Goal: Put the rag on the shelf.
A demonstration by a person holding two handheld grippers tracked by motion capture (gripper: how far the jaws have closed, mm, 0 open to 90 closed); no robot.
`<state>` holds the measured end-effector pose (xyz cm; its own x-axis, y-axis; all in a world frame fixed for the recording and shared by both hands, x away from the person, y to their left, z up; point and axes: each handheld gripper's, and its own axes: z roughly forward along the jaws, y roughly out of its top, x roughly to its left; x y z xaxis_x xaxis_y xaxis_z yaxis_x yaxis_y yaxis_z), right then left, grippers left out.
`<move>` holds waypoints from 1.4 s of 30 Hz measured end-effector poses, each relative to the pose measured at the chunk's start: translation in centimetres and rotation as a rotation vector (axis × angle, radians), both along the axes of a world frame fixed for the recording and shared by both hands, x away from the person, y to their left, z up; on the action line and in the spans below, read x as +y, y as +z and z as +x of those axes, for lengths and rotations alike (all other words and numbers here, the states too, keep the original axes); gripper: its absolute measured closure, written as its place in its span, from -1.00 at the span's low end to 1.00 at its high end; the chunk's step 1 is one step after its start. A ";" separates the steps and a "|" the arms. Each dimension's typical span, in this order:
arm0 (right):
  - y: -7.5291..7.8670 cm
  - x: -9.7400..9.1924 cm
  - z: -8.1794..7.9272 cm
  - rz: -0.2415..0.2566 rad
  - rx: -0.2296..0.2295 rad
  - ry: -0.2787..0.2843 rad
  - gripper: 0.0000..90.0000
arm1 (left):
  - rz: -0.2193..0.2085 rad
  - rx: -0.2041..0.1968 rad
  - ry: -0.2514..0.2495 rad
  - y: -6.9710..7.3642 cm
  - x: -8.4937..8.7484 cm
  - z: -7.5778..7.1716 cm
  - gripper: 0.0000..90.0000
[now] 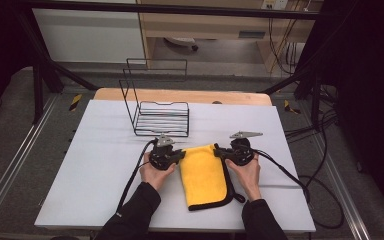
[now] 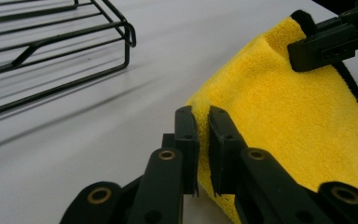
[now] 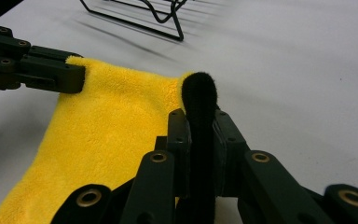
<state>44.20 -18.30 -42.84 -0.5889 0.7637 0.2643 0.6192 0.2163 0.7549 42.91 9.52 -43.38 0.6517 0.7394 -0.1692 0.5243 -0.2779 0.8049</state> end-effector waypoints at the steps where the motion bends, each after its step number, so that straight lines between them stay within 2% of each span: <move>1: 0.0 0.0 0.0 0.000 0.000 0.000 0.78 | -0.002 -0.005 -0.002 0.2 0.0 0.0 0.85; 6: 0.9 -0.5 -0.6 0.019 -0.046 -0.003 0.78 | -0.012 -0.033 -0.008 1.0 -0.2 -0.3 0.85; 11: 1.5 -0.9 -1.2 0.037 -0.071 -0.008 0.77 | -0.020 -0.064 -0.014 1.8 -0.3 -0.5 0.85; 21: 2.4 -1.4 -2.2 0.064 -0.123 -0.019 0.77 | -0.043 -0.097 -0.028 2.9 -0.4 -1.1 0.85; 25: 2.9 -1.4 -2.7 0.053 -0.141 -0.019 0.77 | -0.047 -0.110 -0.034 3.3 -0.5 -1.3 0.85; 26: 3.3 -1.4 -3.0 0.049 -0.165 -0.015 0.77 | -0.048 -0.115 -0.034 3.5 -0.5 -1.4 0.85; 31: 4.2 -1.5 -3.6 0.067 -0.199 -0.024 0.77 | -0.062 -0.141 -0.043 4.3 -0.3 -1.7 0.85; 42: 6.0 -1.4 -5.0 0.070 -0.281 -0.042 0.78 | -0.074 -0.204 -0.057 6.5 -0.2 -2.6 0.85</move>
